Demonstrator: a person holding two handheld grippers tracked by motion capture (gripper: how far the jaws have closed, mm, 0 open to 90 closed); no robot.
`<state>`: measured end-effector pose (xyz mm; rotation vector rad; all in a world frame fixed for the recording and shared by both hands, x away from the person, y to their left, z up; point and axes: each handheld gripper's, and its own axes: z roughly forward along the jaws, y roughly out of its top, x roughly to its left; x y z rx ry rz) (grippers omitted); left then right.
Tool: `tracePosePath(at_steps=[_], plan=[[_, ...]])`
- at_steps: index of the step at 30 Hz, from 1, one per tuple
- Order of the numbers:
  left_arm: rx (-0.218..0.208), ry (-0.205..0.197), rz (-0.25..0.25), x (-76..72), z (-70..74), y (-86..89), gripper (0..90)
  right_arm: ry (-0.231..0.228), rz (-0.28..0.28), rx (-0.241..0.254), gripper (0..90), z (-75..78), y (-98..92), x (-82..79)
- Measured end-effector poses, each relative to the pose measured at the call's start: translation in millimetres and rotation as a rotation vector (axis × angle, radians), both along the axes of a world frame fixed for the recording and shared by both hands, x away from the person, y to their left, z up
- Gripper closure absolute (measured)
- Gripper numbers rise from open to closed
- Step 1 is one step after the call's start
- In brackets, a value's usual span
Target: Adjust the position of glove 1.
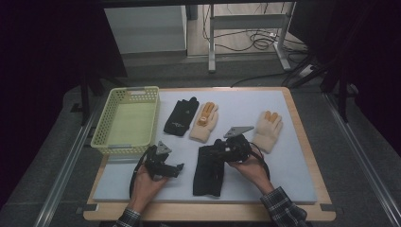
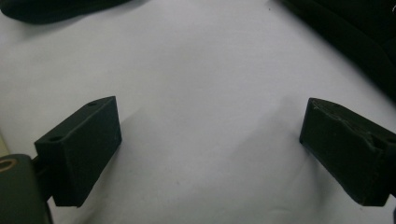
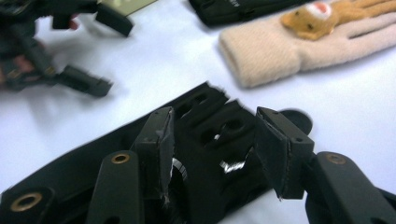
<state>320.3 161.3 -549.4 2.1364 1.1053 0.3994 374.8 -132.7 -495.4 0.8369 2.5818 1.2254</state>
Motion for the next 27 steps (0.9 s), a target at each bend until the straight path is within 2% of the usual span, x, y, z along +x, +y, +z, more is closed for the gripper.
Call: tracePosePath(at_steps=[1, 5, 9, 17, 23, 27], plan=[[0.0, 0.0, 0.0, 0.0, 0.0, 0.0, 5.8, 0.0, 0.0, 0.0, 47.3, 0.0, 0.0, 0.0], [-0.001, 0.002, -0.004, -6.4, -0.2, 4.2, 5.8, 0.003, -0.02, 0.007, 47.3, 0.0, 13.3, 18.7], [0.0, 0.001, -0.004, -7.2, -0.5, 4.5, 5.7, -0.014, -0.014, -0.012, 49.3, 1.8, 28.7, 33.7], [-0.006, -0.001, -0.001, -7.0, -1.2, 4.6, 5.5, -0.033, -0.006, -0.063, 66.2, 4.1, 67.0, 63.1], [-0.008, 0.0, -0.002, -7.0, -1.3, 4.7, 5.5, -0.033, 0.008, -0.086, 68.0, -1.2, 96.0, 84.0], [-0.007, 0.0, -0.002, -6.9, -1.3, 4.9, 5.5, -0.038, 0.013, -0.129, 72.6, -9.8, 112.0, 97.1]])
